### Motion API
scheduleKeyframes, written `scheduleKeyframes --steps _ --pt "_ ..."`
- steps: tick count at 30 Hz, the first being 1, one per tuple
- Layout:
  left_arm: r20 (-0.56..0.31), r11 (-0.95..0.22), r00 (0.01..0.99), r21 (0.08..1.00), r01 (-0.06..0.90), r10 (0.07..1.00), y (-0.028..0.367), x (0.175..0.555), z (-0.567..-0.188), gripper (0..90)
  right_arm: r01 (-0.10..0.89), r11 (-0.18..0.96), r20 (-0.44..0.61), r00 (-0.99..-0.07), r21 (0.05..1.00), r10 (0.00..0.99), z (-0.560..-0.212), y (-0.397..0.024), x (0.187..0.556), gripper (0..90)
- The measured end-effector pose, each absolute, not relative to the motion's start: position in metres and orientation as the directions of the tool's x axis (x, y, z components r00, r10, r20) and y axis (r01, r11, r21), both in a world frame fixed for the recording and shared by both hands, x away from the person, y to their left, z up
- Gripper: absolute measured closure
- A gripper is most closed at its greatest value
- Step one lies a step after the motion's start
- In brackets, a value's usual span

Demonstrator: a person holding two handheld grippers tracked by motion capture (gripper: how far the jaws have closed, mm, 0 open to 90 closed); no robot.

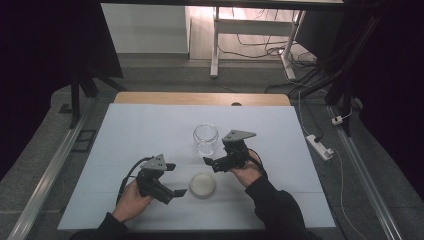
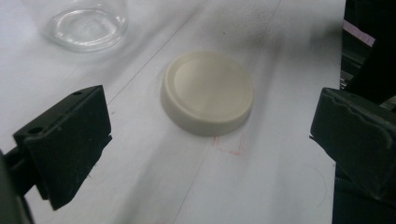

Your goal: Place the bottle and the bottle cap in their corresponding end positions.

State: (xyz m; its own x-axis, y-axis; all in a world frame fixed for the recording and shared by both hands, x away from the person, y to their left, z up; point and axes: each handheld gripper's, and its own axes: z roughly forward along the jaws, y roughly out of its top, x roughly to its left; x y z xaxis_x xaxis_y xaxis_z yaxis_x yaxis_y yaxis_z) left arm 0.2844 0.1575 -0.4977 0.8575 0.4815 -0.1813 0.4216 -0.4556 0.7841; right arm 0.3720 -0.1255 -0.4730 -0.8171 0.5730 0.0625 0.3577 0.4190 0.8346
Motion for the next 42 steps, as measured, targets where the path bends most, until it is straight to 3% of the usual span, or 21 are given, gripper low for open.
scheduleKeyframes --steps 23,42 --pt "-0.167 -0.4 0.805 0.799 0.449 0.57 0.202 0.254 -0.494 0.0 0.336 0.457 0.036 -0.835 0.823 0.549 -0.469 -0.147 0.326 0.0" --pt "-0.198 -0.295 0.715 0.813 0.502 0.67 0.247 0.221 -0.502 0.0 0.366 0.388 0.028 -0.756 0.846 0.654 -0.473 -0.208 0.288 0.0"
